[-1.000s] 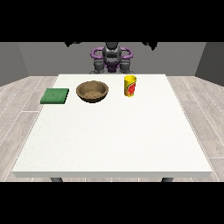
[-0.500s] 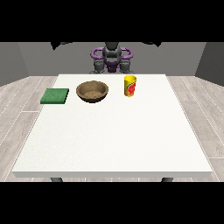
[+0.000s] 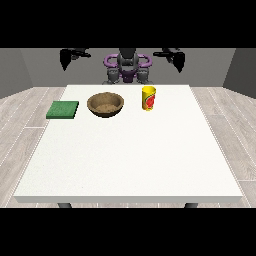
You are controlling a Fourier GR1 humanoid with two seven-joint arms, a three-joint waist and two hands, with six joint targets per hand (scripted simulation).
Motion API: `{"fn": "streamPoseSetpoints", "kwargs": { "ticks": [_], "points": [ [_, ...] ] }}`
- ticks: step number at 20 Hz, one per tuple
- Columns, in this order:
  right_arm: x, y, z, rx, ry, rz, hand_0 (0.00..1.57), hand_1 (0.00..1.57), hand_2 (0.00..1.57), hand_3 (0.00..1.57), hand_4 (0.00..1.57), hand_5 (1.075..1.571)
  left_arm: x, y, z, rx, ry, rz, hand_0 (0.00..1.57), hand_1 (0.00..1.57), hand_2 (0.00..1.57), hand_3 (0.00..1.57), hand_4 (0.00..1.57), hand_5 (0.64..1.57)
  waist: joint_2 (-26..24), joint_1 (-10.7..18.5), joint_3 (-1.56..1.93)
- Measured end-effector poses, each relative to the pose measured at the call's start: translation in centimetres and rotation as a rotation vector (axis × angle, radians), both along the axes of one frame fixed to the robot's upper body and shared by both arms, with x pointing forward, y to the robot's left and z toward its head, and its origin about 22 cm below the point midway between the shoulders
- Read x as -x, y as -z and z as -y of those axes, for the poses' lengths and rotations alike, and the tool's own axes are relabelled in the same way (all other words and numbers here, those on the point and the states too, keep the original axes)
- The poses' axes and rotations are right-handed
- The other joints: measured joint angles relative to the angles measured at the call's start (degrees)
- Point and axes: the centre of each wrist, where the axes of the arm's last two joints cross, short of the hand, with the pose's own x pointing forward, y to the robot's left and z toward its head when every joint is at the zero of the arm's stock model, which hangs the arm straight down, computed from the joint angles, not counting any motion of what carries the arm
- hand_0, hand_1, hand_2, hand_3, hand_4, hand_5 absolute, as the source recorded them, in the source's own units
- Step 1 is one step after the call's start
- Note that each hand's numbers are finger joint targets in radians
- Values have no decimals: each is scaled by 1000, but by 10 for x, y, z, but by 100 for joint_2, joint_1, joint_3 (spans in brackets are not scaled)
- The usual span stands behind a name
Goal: Pick the cup and pour the ball into the bowl, then pick the bowl and place it on the pad
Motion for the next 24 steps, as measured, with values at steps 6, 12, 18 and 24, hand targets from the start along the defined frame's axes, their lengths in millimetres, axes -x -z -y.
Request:
{"fn": "streamPoseSetpoints", "kwargs": {
  "ticks": [6, 12, 18, 24],
  "points": [
    [-6, 6, 1, 4, -10, 37, 0, 0, 0, 0, 0, 1571, -5, 47, 20, -5, -15, 34, 0, 0, 0, 0, 0, 1520, 320, -94, -1],
    [-18, 3, 7, 11, -30, 108, 0, 0, 0, 0, 0, 1570, -18, 79, 42, -14, -46, 82, 0, 0, 0, 0, 0, 1519, 737, -284, -3],
    [-21, 12, 17, -1, -50, 126, 0, 0, 0, 0, 0, 1571, -34, 101, 41, -32, -72, 96, 0, 0, 0, 0, 0, 1517, 960, -385, -2],
    [-27, 9, 15, -1, -62, 143, 0, 0, 0, 0, 0, 1571, -42, 124, 46, -50, -91, 110, 0, 0, 0, 0, 0, 1521, 1103, -453, -2]
  ]
}}
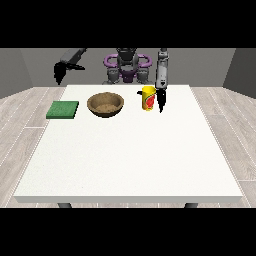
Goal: Pick the cup and pour the ball into the bowl, then pick the bowl and place it on the pad
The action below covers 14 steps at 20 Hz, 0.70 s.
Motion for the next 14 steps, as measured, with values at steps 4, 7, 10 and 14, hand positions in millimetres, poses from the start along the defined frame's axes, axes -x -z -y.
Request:
{"fn": "streamPoseSetpoints", "kwargs": {
  "ticks": [4, 7, 10, 14],
  "points": [
    [-3, 1, 4, 4, 4, 0, 0, 0, 0, 0, 0, 1571, -6, 6, -3, -3, 1, -1, 0, 0, 0, 0, 0, 1527, 53, 2, -1],
    [-5, 1, -1, 14, -4, 10, 0, 0, 0, 0, 0, 1570, -10, 6, 2, -8, -23, 20, 1018, 1018, 1101, 888, 1467, 776, 102, -63, 36],
    [-10, -9, 0, 17, -17, 29, 0, 0, 0, 0, 0, 1570, -6, 8, 0, -140, -71, 61, 1299, 1299, 1571, 1571, 1428, 1255, 154, -189, 94],
    [-10, -17, 4, 38, -28, 32, 0, 0, 0, 0, 0, 1570, 1, 13, -4, -252, -146, 76, 1324, 1324, 1571, 1571, 1482, 1252, 131, -368, 130]
  ]
}}
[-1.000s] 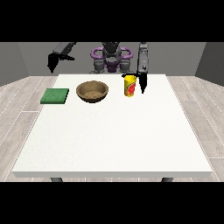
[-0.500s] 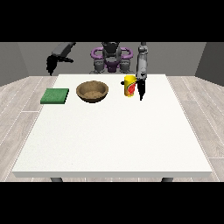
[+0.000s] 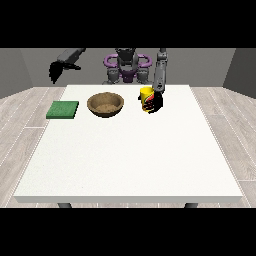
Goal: Pick the cup and pour the ball into the bowl, then pick the bowl and place it on the pad
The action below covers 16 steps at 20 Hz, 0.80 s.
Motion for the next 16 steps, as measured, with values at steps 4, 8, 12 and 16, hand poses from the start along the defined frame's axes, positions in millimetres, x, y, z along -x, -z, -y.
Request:
{"fn": "streamPoseSetpoints", "kwargs": {
  "ticks": [4, 8, 12, 16],
  "points": [
    [2, -3, 14, -4, 18, -51, 0, 0, 0, 0, 0, 1569, 4, 6, 5, -41, -16, -53, 1314, 1314, 1571, 1571, 1494, 1277, -287, 35, -53],
    [10, 18, 29, -15, 61, -151, 0, 0, 0, 0, 0, 1569, -2, -1, -7, -180, -14, -160, 1414, 1414, 1571, 1571, 1571, 1329, -889, 289, -89],
    [13, 32, 32, -23, 84, -225, 0, 0, 0, 0, 0, 1569, -32, -41, -41, -376, -59, -223, 1456, 1456, 1571, 1571, 1571, 1296, -1328, 449, -96],
    [14, 43, 34, -34, 94, -255, 0, 0, 0, 0, 0, 1569, -62, -84, -53, -514, -108, -261, 1486, 1486, 1571, 1571, 1571, 1274, -1448, 497, -106]
  ]
}}
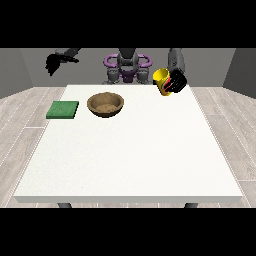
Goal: Pick the cup and pour the ball into the bowl, then pick the bowl and place it on the pad
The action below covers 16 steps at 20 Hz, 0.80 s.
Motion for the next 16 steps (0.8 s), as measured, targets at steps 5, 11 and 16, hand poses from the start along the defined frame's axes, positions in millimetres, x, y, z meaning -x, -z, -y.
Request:
{"fn": "streamPoseSetpoints", "kwargs": {
  "ticks": [5, 11, 16],
  "points": [
    [2, 8, 8, -6, -9, -1, 0, 0, 0, 0, 0, 1568, -23, -31, 22, -129, -34, -11, 1495, 1495, 1571, 1571, 1530, 1287, 21, -33, -11],
    [3, 12, 20, -15, -5, 3, 0, 0, 0, 0, 0, 1570, -33, -44, 58, -247, -56, -16, 1501, 1501, 1571, 1571, 1508, 1244, -4, -2, -14],
    [7, 20, 26, -17, 0, -25, 0, 0, 0, 0, 0, 1570, -38, -49, 94, -425, -57, -22, 1553, 1553, 1571, 1571, 1571, 1203, -231, -50, -12]
  ]
}}
